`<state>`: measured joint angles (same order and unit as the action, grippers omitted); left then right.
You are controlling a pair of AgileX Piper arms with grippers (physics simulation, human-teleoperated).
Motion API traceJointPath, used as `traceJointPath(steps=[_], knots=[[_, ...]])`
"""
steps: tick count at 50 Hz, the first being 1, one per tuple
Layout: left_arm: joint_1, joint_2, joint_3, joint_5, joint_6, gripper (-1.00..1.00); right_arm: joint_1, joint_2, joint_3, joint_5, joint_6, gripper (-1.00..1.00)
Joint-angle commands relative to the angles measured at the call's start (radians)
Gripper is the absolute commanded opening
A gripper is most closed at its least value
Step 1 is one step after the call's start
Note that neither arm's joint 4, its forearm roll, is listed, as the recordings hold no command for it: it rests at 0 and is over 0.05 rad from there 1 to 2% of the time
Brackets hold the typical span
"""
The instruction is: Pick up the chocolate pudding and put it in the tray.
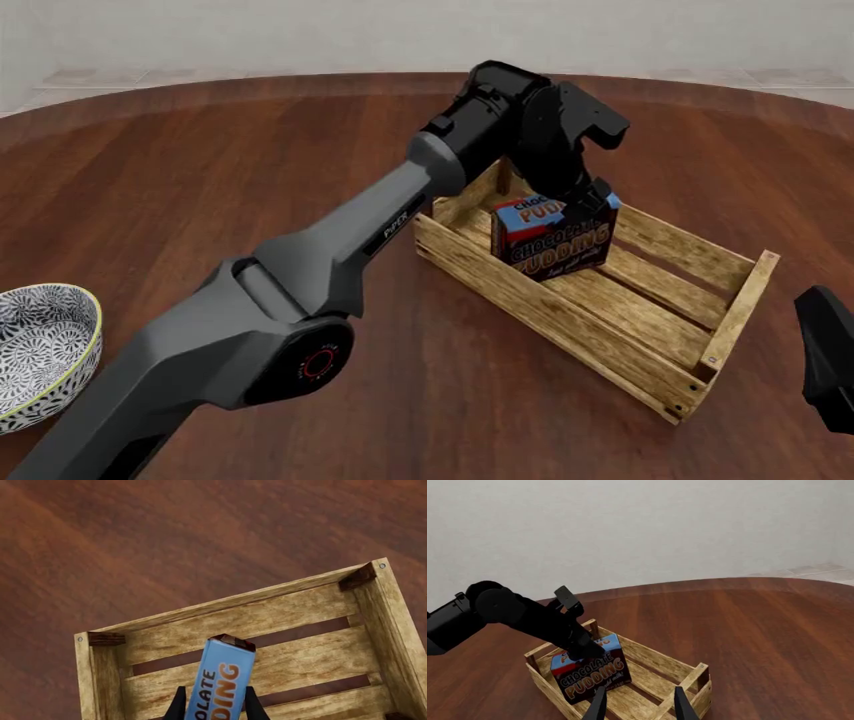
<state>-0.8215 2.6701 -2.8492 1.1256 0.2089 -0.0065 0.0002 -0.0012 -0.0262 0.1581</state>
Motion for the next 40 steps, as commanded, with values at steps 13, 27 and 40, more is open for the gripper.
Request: traceJointPath(steps=[13, 27, 40], knots=[[0.024, 0.041, 0.019, -0.001, 0.027, -1.0, 0.001, 0.0, 0.0, 0.001, 0.001, 1.0], [0.022, 0.042, 0.019, -0.006, 0.033, 1.0, 0.002, 0.0, 0.0, 0.001, 0.001, 1.0], [0.021, 0.04, 0.019, -0.004, 0.035, 1.0, 0.003, 0.0, 0.001, 0.0, 0.0, 1.0]])
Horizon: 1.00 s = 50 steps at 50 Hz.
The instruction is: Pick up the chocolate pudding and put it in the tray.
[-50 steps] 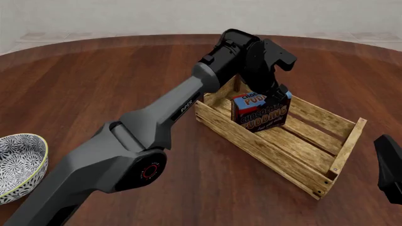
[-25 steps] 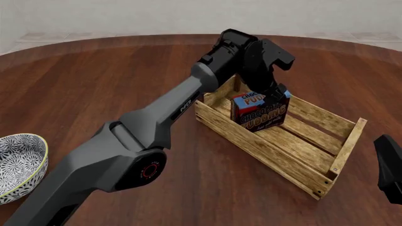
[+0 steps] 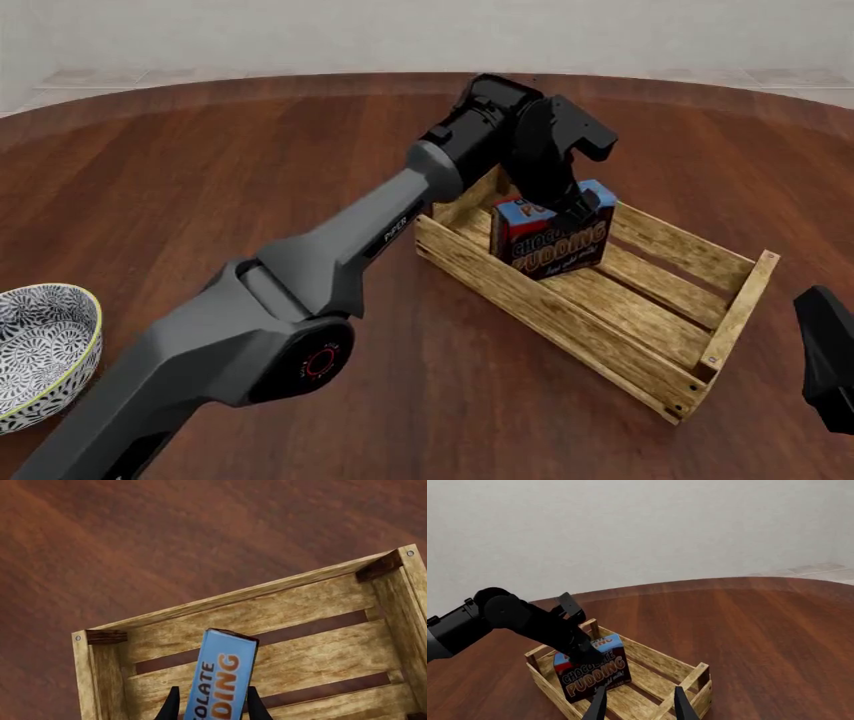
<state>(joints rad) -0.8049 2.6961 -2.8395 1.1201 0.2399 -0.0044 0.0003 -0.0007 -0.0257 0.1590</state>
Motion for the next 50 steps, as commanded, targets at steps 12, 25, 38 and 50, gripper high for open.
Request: traceJointPath(steps=[12, 25, 38, 50], knots=[[0.001, 0.004, 0.01, 0.007, 0.0, 1.0, 0.002, 0.0, 0.0, -0.001, -0.001, 1.0], [0.004, -0.005, 0.01, 0.01, 0.003, 1.0, 0.005, 0.0, -0.001, -0.002, -0.002, 1.0], [0.002, -0.003, 0.01, 0.01, 0.002, 1.0, 0.005, 0.0, 0.0, -0.002, -0.003, 1.0], [-0.009, -0.009, 0.01, 0.015, -0.006, 1.0, 0.006, 0.0, -0.001, 0.001, -0.004, 1.0]])
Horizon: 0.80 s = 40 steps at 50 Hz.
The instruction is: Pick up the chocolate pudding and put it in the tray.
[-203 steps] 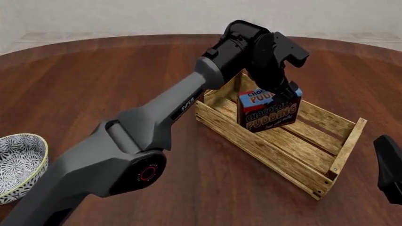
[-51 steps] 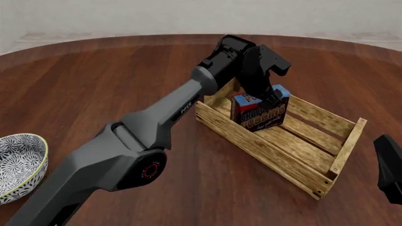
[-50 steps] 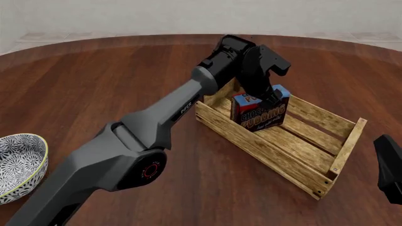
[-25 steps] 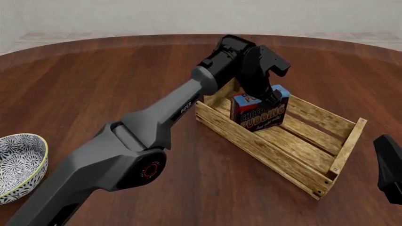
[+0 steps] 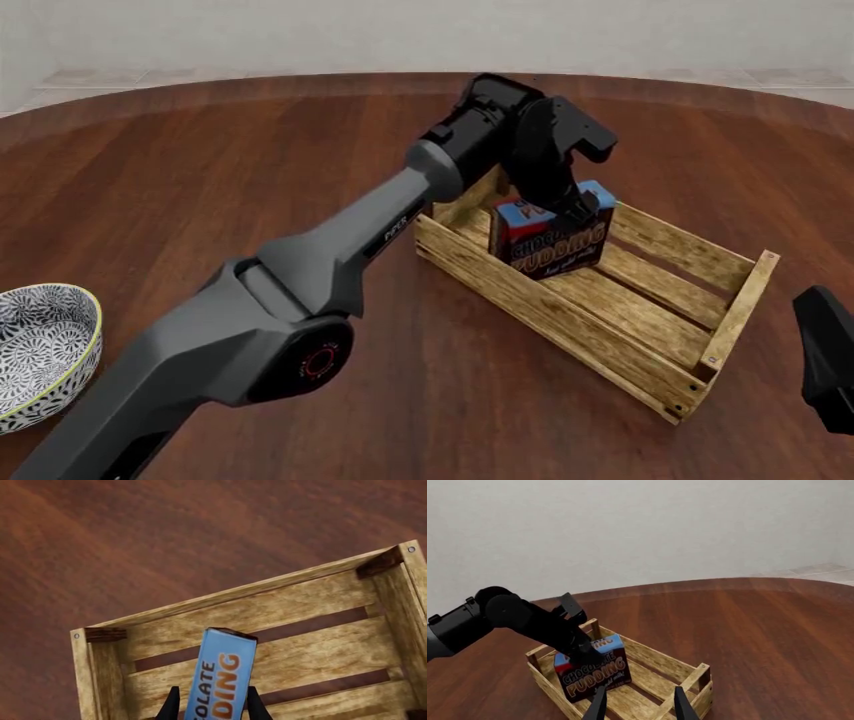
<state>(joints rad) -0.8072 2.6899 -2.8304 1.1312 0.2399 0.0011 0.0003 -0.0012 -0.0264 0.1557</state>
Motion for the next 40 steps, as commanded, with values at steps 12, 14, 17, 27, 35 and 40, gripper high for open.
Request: traceJointPath(steps=[12, 14, 17, 27, 35, 40], knots=[[-0.013, -0.014, 0.001, 0.011, -0.008, 1.0, 0.002, 0.0, 0.0, 0.001, -0.001, 1.0], [-0.011, -0.015, 0.001, 0.011, -0.007, 1.0, 0.002, 0.0, 0.0, 0.0, -0.001, 1.0], [-0.012, -0.019, 0.001, 0.013, -0.008, 1.0, 0.002, 0.0, 0.0, 0.0, -0.002, 1.0], [-0.013, -0.024, 0.001, 0.018, -0.005, 1.0, 0.002, 0.0, -0.001, 0.0, -0.003, 1.0], [-0.02, -0.028, 0.002, 0.021, -0.008, 1.0, 0.001, 0.0, -0.001, 0.0, -0.002, 1.0], [-0.018, -0.029, 0.002, 0.021, -0.007, 1.0, 0.001, 0.0, 0.0, -0.001, -0.002, 1.0]])
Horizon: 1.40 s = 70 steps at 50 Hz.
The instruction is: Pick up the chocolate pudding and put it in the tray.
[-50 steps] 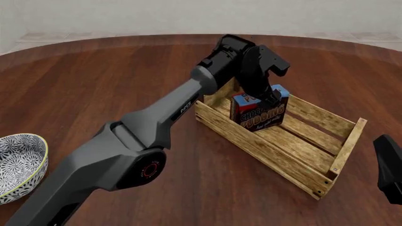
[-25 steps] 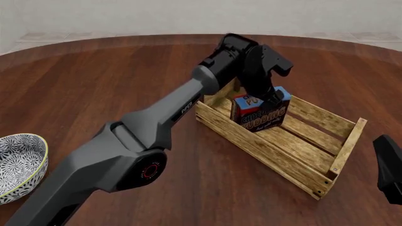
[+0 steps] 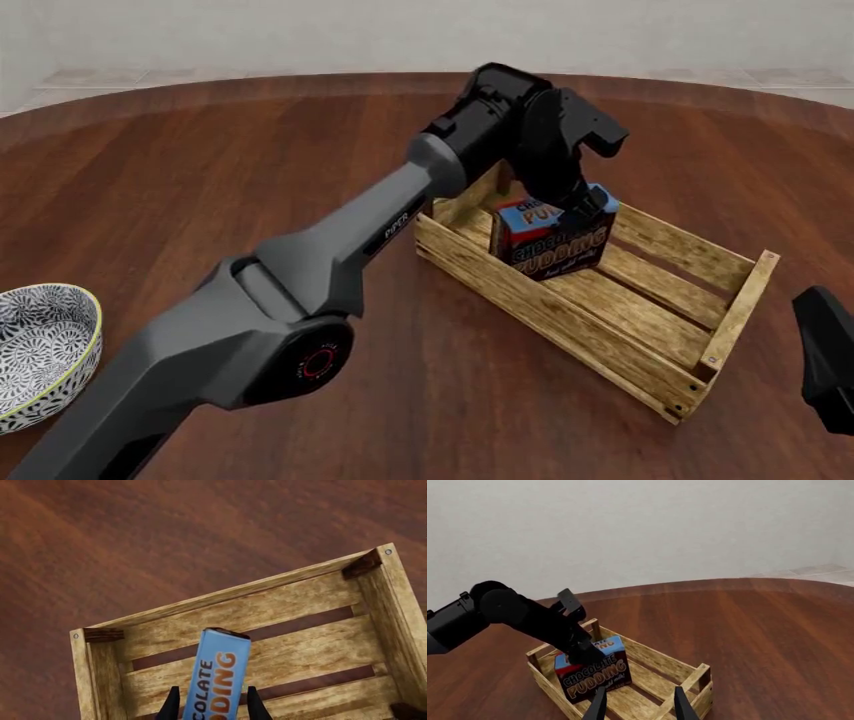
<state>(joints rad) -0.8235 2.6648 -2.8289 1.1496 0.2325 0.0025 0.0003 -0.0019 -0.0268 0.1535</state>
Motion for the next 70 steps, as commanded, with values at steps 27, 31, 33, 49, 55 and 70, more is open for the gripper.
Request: traceJointPath(steps=[27, 31, 33, 49, 55, 70], knots=[[-0.002, -0.037, 0.001, 0.012, 0.003, 1.0, -0.003, 0.0, 0.001, -0.007, 0.003, 1.0], [-0.002, -0.047, 0.001, 0.014, 0.001, 1.0, -0.004, 0.0, 0.001, -0.008, 0.002, 1.0], [-0.006, -0.052, 0.001, 0.017, -0.003, 1.0, -0.003, 0.0, 0.001, -0.009, 0.001, 1.0], [-0.013, -0.088, -0.001, 0.034, -0.006, 1.0, -0.004, 0.0, 0.001, -0.015, -0.002, 1.0], [-0.013, -0.099, -0.001, 0.04, -0.003, 1.0, -0.002, 0.0, 0.001, -0.016, -0.004, 1.0], [-0.017, -0.129, 0.001, 0.047, -0.004, 1.0, -0.003, 0.0, 0.001, -0.02, -0.012, 1.0]])
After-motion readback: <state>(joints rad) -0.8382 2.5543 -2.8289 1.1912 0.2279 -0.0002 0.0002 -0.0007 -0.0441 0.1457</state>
